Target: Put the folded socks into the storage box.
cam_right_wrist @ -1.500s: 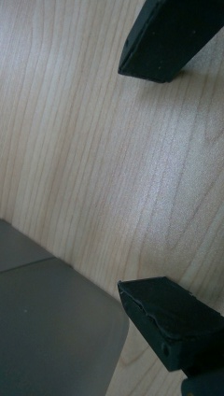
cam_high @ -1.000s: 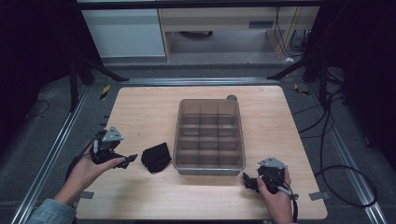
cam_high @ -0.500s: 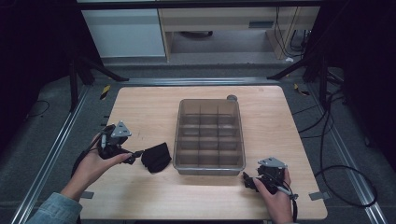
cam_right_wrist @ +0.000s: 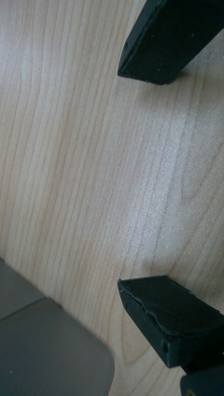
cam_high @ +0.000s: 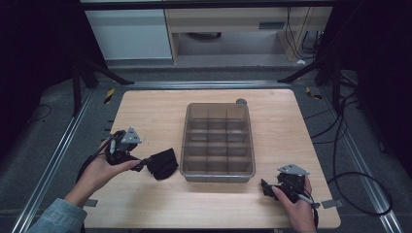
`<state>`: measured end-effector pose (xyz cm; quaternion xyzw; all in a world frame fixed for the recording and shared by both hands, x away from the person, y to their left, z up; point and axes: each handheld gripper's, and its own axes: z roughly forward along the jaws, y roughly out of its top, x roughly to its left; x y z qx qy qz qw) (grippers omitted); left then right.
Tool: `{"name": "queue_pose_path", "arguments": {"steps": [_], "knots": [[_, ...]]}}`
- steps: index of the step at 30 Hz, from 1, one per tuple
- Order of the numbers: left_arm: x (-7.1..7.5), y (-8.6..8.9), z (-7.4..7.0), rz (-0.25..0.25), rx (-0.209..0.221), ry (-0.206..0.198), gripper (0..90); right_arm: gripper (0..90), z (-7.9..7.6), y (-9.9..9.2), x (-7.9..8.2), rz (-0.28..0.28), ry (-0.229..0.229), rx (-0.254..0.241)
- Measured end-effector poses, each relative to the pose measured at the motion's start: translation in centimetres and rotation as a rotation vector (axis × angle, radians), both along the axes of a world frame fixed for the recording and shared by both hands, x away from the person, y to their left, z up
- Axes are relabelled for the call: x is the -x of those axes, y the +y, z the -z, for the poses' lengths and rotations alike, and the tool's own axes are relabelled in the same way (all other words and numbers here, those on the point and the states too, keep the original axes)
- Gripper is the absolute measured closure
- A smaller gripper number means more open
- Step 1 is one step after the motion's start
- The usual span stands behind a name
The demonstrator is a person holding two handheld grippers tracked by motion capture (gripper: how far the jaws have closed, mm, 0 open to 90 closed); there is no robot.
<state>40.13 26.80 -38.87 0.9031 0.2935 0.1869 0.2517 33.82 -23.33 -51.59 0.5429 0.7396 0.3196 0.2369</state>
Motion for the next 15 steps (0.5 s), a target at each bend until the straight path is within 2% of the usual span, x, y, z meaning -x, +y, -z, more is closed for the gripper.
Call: {"name": "queue_pose_path", "arguments": {"steps": [1,7,13,15], "knots": [[0.0,-0.1,0.0,0.005,-0.017,0.006,17.2,2.2,0.0,0.0,0.1,0.005,0.004,-0.006],[-0.2,-0.9,0.5,0.03,-0.046,0.047,18.4,2.3,0.0,0.0,0.1,0.009,0.004,-0.009],[-0.4,-1.7,1.2,0.037,-0.075,0.068,18.2,2.3,0.0,0.0,0.1,0.009,0.004,-0.009],[-0.4,-2.4,1.6,0.055,-0.085,0.078,19.1,2.3,0.0,0.0,0.1,0.01,0.004,-0.01]]}}
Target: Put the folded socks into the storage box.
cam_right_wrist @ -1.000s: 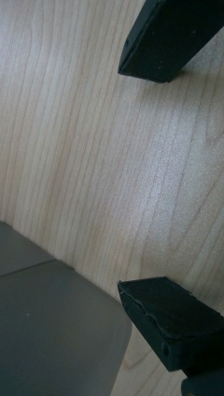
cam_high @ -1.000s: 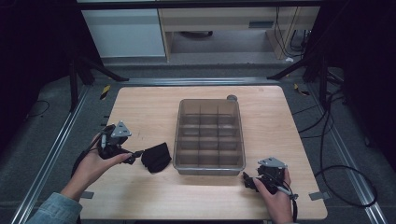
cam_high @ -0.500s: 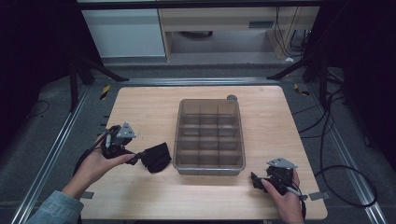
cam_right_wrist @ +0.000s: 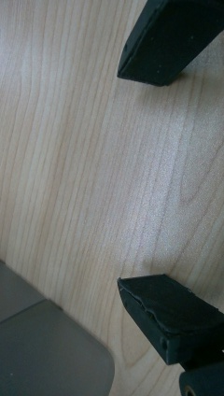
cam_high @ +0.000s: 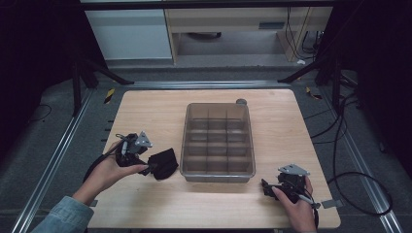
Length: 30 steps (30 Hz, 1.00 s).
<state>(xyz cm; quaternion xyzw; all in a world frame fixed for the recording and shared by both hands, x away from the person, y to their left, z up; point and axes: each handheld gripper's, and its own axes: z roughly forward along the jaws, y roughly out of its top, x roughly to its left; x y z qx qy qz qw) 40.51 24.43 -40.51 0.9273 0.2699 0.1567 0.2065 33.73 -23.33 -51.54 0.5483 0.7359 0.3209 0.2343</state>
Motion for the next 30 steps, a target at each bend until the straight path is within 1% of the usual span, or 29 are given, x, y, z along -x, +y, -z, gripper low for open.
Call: {"name": "queue_pose_path", "arguments": {"steps": [2,5,7,9,11,12,13,14,15,16,20,22,24,26,30], "knots": [[-0.1,-0.6,0.3,0.022,-0.02,0.007,19.7,2.3,0.0,0.0,0.0,-0.001,0.0,0.001],[-0.3,-1.4,0.8,0.039,-0.013,0.022,20.6,2.3,0.0,0.0,0.0,0.0,0.0,0.001],[-0.5,-2.1,1.4,0.049,-0.018,0.035,20.5,2.3,0.0,0.0,0.0,0.002,0.001,0.001],[-0.6,-2.8,2.1,0.064,-0.042,0.042,19.2,2.3,0.0,0.0,0.0,0.004,0.001,0.0],[-0.7,-3.2,2.7,0.069,-0.054,0.055,17.2,2.2,0.0,0.0,0.0,0.003,0.001,0.001],[-0.8,-3.4,3.1,0.08,-0.058,0.06,16.3,2.3,0.0,0.0,0.0,0.004,0.001,0.001],[-0.8,-3.6,3.2,0.081,-0.063,0.061,15.3,2.3,0.0,0.0,0.0,0.003,0.001,0.001],[-0.8,-3.8,3.4,0.072,-0.077,0.061,14.7,2.3,0.0,0.0,0.0,0.004,0.001,0.0],[-0.9,-3.9,3.6,0.081,-0.075,0.058,13.5,2.3,0.0,0.0,0.0,0.003,0.001,0.001],[-1.0,-4.1,3.8,0.078,-0.08,0.056,12.2,2.3,0.0,0.0,0.0,0.004,0.001,0.0],[-1.2,-4.1,4.4,0.072,-0.077,0.056,11.9,2.3,0.0,0.0,0.0,0.004,0.001,0.002],[-1.3,-4.0,4.6,0.07,-0.086,0.05,11.9,2.3,0.0,0.0,0.0,0.004,0.001,0.002],[-1.5,-3.8,4.9,0.063,-0.084,0.052,11.9,2.3,0.0,0.0,0.0,0.004,0.001,0.001],[-1.6,-3.7,5.2,0.057,-0.079,0.058,11.8,2.3,0.0,0.0,0.0,0.004,0.001,0.002],[-1.8,-3.7,5.8,0.064,-0.082,0.071,12.7,2.3,0.0,0.0,0.0,0.004,0.001,0.002]]}}
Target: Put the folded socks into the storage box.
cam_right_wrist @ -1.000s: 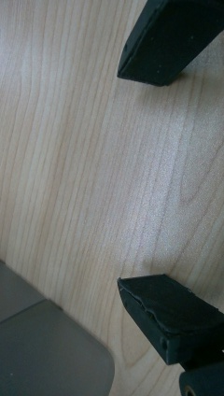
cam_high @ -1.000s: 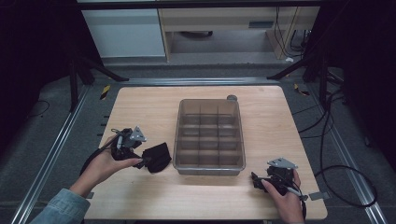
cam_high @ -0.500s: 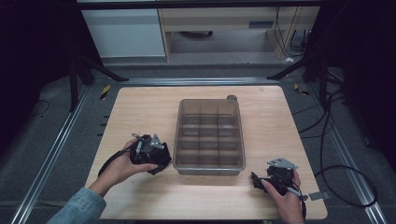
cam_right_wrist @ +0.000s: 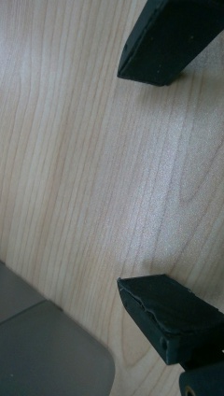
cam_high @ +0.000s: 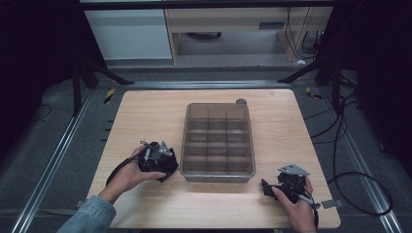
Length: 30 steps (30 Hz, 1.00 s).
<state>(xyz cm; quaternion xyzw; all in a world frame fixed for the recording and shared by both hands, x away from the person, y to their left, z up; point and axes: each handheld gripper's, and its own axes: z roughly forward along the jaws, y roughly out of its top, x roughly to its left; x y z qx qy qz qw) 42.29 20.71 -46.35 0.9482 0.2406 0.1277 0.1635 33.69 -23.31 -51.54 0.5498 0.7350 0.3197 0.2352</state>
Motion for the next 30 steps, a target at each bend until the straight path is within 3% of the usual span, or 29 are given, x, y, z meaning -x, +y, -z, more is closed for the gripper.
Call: {"name": "queue_pose_path", "arguments": {"steps": [5,11,16,20,23,30], "knots": [[-0.2,0.0,0.3,-0.008,-0.002,0.0,15.7,2.2,0.0,0.0,0.0,0.0,0.0,0.0],[-0.6,0.2,0.3,0.006,-0.012,0.002,26.0,2.3,0.0,0.0,0.0,0.0,0.0,0.0],[-1.2,0.7,-0.2,0.001,-0.019,-0.008,48.5,2.2,0.0,0.0,0.0,-0.001,-0.002,0.004],[-1.6,1.2,-1.0,0.007,0.006,0.021,60.9,2.3,0.0,0.0,0.0,0.0,-0.001,0.002],[-1.7,1.8,-1.6,0.004,0.037,0.035,62.7,2.3,0.0,0.0,0.0,0.001,-0.001,0.002],[-1.3,2.6,-3.2,0.023,0.055,0.032,65.4,2.2,0.0,0.0,0.0,0.001,-0.002,0.005]]}}
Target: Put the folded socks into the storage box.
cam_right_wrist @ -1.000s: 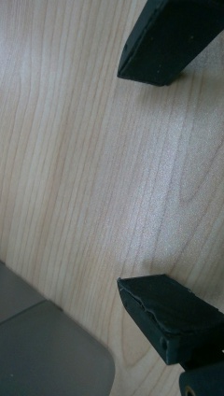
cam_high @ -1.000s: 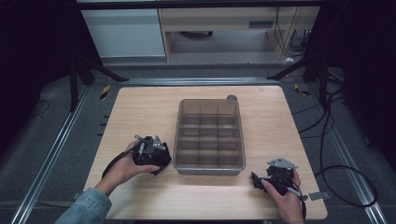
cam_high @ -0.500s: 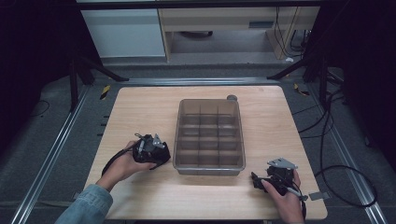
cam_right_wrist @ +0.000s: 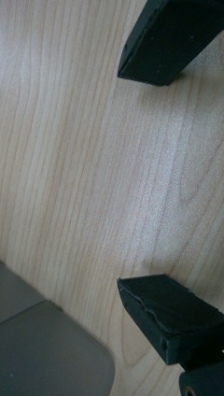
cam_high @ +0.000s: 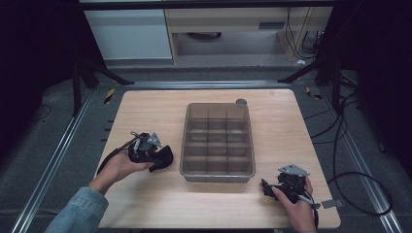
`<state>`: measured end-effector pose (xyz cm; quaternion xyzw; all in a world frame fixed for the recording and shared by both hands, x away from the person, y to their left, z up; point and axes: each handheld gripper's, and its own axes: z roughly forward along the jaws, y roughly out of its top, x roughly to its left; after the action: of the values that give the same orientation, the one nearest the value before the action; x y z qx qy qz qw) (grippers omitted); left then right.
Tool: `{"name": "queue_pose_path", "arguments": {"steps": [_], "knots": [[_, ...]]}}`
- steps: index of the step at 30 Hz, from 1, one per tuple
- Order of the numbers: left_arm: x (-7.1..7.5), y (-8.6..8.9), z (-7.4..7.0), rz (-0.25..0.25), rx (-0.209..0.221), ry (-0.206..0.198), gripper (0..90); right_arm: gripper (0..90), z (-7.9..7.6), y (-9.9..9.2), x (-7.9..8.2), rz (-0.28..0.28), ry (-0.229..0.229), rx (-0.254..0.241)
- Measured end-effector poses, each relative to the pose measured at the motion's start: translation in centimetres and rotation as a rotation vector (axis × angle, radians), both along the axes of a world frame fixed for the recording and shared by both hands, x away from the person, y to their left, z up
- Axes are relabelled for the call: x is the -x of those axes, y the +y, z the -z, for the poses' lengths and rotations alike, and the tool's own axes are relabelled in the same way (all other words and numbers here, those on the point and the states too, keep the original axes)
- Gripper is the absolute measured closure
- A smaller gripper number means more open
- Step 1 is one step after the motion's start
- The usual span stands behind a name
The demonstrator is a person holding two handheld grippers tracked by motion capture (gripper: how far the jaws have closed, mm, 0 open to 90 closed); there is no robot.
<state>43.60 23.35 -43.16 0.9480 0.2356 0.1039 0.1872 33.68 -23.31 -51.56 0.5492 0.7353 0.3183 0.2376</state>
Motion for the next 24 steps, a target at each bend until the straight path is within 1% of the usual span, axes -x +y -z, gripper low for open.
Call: {"name": "queue_pose_path", "arguments": {"steps": [2,5,8,12,13,14,17,19,24], "knots": [[0.2,0.0,-0.3,0.014,-0.003,0.001,65.5,2.2,0.0,0.0,0.0,0.0,-0.001,0.001],[0.3,0.1,-0.6,0.017,0.0,0.0,66.1,2.3,0.0,0.0,0.0,0.001,-0.001,0.001],[0.2,0.2,-0.5,0.018,-0.013,0.004,66.8,2.3,0.0,0.0,0.0,0.002,-0.001,0.0],[-0.2,0.1,-0.4,0.017,-0.02,0.008,67.0,2.3,0.0,0.0,0.0,0.002,0.0,0.001],[-0.3,0.0,-0.3,0.022,-0.026,0.01,67.0,2.2,0.0,0.0,0.0,0.002,0.0,0.001],[-0.7,-0.3,0.1,0.03,-0.034,0.019,67.0,2.2,0.0,0.0,0.0,0.002,0.0,0.0],[-1.1,-0.6,1.0,0.037,-0.054,0.012,66.9,2.3,0.0,0.0,0.0,0.002,0.001,-0.001],[-1.3,-0.7,1.6,0.042,-0.057,0.009,66.6,2.2,0.0,0.0,0.0,0.002,0.002,-0.001],[-1.0,-0.9,2.0,0.054,-0.059,-0.009,65.3,2.3,0.0,0.0,0.0,0.003,0.002,-0.002]]}}
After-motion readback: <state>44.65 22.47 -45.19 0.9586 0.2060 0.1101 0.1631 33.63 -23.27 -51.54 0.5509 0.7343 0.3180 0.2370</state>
